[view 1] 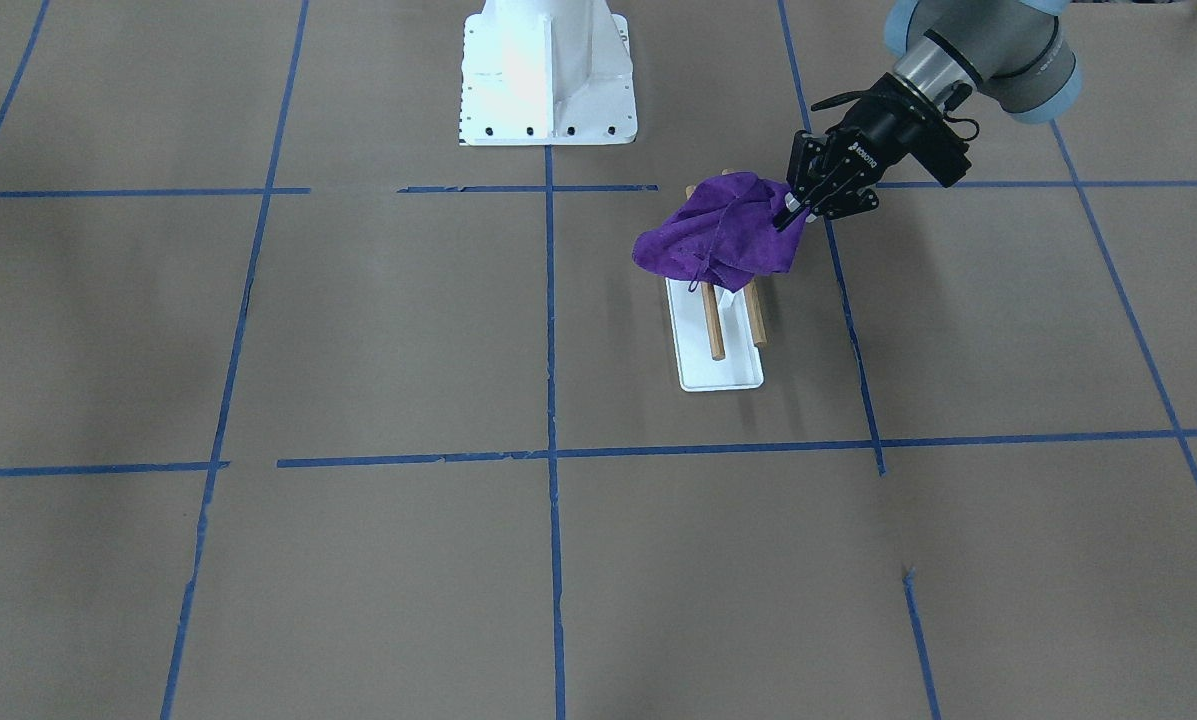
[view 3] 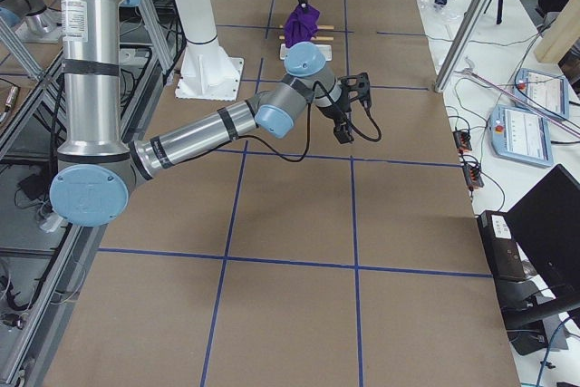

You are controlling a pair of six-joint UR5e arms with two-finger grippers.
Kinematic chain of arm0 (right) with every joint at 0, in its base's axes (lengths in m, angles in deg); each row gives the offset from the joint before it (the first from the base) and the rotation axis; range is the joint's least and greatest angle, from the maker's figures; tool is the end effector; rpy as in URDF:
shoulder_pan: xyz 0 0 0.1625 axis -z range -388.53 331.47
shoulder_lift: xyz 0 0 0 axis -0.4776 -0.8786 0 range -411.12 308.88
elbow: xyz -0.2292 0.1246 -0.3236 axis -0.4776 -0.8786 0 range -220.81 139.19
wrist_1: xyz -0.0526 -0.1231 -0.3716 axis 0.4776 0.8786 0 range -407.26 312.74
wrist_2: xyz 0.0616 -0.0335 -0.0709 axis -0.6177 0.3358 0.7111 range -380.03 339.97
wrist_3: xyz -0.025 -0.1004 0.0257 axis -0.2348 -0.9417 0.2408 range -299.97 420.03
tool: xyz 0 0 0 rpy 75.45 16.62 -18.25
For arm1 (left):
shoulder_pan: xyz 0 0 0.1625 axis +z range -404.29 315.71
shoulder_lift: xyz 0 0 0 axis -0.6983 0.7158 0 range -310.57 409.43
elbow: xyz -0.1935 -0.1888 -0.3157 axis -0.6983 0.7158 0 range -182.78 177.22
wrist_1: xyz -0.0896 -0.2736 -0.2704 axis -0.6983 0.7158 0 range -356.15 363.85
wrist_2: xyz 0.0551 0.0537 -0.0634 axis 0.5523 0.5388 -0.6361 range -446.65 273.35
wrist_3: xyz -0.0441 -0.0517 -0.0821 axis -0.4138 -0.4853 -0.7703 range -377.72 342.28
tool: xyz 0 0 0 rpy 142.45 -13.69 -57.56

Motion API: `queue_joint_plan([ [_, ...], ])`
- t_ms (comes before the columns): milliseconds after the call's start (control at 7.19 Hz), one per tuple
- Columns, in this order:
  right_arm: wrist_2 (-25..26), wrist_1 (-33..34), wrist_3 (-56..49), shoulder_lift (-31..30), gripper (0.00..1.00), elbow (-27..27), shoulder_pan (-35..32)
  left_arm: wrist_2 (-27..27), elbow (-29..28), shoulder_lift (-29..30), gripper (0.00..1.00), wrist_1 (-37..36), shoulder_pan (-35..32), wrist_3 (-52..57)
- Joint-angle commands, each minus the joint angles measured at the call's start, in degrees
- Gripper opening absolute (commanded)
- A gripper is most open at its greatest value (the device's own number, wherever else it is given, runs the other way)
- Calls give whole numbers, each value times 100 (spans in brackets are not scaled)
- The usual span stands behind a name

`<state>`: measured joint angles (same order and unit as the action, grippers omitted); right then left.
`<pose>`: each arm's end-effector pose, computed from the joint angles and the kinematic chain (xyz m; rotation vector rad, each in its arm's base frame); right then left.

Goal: Hang towel on rack

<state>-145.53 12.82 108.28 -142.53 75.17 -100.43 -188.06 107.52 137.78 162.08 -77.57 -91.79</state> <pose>-0.0739 -0.4561 0.3926 0.4558 -0.9791 0.1798 0.3147 -0.3408 0.3652 0.4840 1.4390 -0.0913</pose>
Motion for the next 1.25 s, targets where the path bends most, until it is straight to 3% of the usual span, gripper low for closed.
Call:
queue_joint_plan([
  [0, 0, 12, 0, 35, 100, -6, 0, 33, -96, -20, 0, -3, -3, 7],
  [695, 0, 12, 0, 35, 100, 3, 0, 86, -334, -38, 0, -3, -47, 182],
  [834, 0, 12, 9, 35, 100, 3, 0, 86, -343, -11, 37, -3, -47, 174],
  [974, 0, 12, 9, 35, 100, 3, 0, 95, -352, -2, 99, -3, -47, 174],
  [1113, 0, 12, 9, 35, 100, 3, -8, 95, -352, -46, 100, -3, -47, 165],
])
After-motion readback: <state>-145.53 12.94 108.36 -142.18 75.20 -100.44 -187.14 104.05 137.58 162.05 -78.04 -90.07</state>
